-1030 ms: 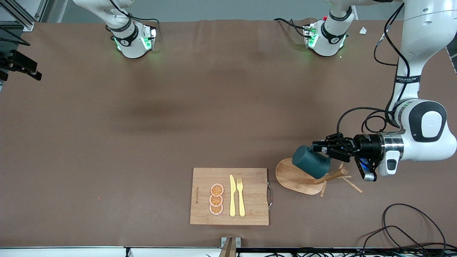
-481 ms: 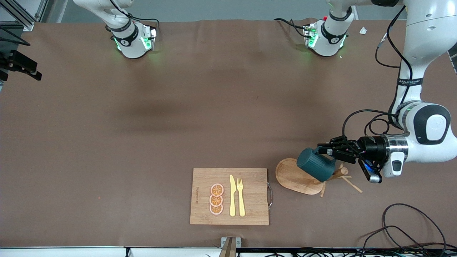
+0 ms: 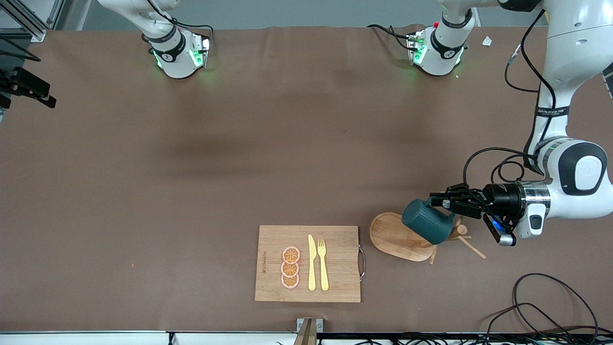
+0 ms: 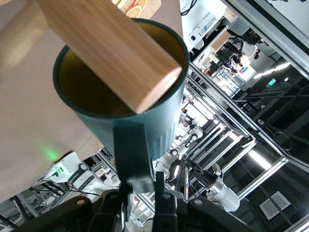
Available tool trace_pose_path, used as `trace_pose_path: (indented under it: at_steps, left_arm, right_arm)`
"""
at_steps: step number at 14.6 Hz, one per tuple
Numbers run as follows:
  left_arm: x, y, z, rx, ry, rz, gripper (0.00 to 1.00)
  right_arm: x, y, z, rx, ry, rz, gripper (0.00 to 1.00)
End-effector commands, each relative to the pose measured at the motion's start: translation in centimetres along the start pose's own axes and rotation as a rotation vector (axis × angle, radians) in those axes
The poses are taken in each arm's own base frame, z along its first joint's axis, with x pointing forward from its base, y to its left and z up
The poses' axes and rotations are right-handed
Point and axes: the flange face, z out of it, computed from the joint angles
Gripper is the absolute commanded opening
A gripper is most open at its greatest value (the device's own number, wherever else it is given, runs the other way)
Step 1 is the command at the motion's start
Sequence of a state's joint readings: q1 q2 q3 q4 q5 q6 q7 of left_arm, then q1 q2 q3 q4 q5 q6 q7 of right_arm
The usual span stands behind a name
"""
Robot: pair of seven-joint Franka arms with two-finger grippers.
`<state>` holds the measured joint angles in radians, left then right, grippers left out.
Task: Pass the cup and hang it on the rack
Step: 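Lower the mug handle onto a rack peg with the left gripper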
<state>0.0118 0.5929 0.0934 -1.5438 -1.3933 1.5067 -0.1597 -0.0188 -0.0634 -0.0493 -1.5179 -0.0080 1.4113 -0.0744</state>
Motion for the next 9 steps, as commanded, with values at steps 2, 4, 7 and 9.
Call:
trace_pose_path:
  at_steps: [2,4,7,9]
  left_arm:
    - [0.67,-0.25,-0.87,-0.030,-0.021,0.028,0.00]
    - [0.91,-0.54,-1.30,-0.035,-0.019,0.027,0.01]
    - [0.88,-0.47,-1.43,-0.038,-0.020,0.017,0.16]
    - [0.87,-0.31,-1.51,-0.059,-0.022,0.008,0.47]
  right_arm:
    - [-0.52,-0.03,-0.30,-0.001,0.000,-0.012,1.00]
    - [-0.52,-0.03,-0.30,-0.001,0.000,-0.012,1.00]
    - [-0.52,0.05,-0.30,-0.001,0.000,-0.010,1.00]
    - [-0.52,0.05,-0.30,-0.001,0.000,-0.010,1.00]
